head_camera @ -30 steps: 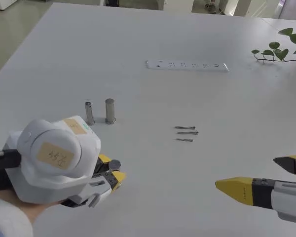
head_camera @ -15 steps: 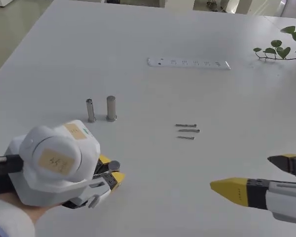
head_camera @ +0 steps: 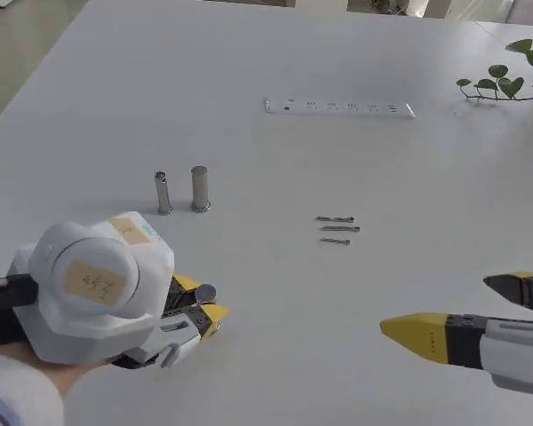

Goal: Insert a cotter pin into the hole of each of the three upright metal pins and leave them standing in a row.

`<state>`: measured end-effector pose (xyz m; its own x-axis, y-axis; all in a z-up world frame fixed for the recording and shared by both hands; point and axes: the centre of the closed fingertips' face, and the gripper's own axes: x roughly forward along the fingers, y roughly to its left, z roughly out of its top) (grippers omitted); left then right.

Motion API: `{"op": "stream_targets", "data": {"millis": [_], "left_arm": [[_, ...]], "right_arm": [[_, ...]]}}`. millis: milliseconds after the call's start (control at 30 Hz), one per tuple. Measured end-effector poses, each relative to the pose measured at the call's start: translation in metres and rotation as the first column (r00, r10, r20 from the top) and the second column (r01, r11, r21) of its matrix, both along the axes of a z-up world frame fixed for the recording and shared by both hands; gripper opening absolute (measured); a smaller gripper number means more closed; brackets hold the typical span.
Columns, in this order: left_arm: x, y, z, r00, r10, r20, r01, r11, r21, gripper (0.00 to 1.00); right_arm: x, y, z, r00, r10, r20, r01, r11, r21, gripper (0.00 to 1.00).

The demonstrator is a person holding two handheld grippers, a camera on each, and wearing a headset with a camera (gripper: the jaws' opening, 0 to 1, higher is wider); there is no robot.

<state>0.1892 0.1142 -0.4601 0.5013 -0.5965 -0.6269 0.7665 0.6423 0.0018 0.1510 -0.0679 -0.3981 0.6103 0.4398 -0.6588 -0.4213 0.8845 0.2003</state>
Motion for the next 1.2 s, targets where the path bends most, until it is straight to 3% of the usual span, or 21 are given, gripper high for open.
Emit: {"op": "stream_targets", "data": {"millis": [433, 467, 500, 633, 900, 933, 1133, 1200], "left_arm": [[-0.0012, -0.0019, 0.0, 1.0, -0.01, 0.006, 0.01, 1.0, -0.01, 0.1], [-0.0015, -0.0021, 0.0, 1.0, -0.011, 0.004, 0.011, 1.0, -0.013, 0.1], [-0.0035, -0.003, -0.0005, 1.0, -0.001, -0.02, 0.001, 0.999, -0.034, 0.1], [-0.0036, -0.0037, 0.0, 1.0, -0.005, -0.008, 0.005, 0.999, -0.039, 0.1], [-0.0042, -0.0041, 0.0004, 1.0, -0.006, -0.012, 0.006, 0.999, -0.046, 0.1], [-0.0042, -0.004, 0.0004, 1.0, 0.005, -0.027, -0.007, 0.998, -0.057, 0.1], [-0.0041, -0.0048, 0.003, 0.999, -0.034, 0.021, 0.035, 0.999, -0.03, 0.11], [-0.0054, -0.0067, 0.0078, 0.998, -0.058, 0.029, 0.059, 0.997, -0.043, 0.14]], "right_arm": [[-0.0015, 0.0025, -0.0015, 1.0, 0.007, -0.007, -0.007, 1.0, 0.0, 0.9], [-0.0015, 0.0028, -0.0017, 1.0, 0.008, -0.008, -0.008, 1.0, -0.001, 0.9], [-0.0017, 0.0033, -0.002, 1.0, 0.01, -0.01, -0.01, 1.0, 0.0, 0.9], [-0.0027, 0.0044, -0.0036, 1.0, 0.018, -0.016, -0.018, 1.0, -0.005, 0.9], [-0.0036, 0.0055, -0.0036, 1.0, 0.022, -0.018, -0.022, 1.0, -0.004, 0.9], [-0.0036, 0.0056, -0.0036, 1.0, 0.022, -0.018, -0.022, 1.0, -0.003, 0.9], [-0.0031, 0.0066, -0.0029, 1.0, 0.024, -0.016, -0.024, 1.0, -0.002, 0.9], [-0.0028, 0.0068, -0.0027, 1.0, 0.025, -0.014, -0.025, 1.0, -0.002, 0.9]]}}
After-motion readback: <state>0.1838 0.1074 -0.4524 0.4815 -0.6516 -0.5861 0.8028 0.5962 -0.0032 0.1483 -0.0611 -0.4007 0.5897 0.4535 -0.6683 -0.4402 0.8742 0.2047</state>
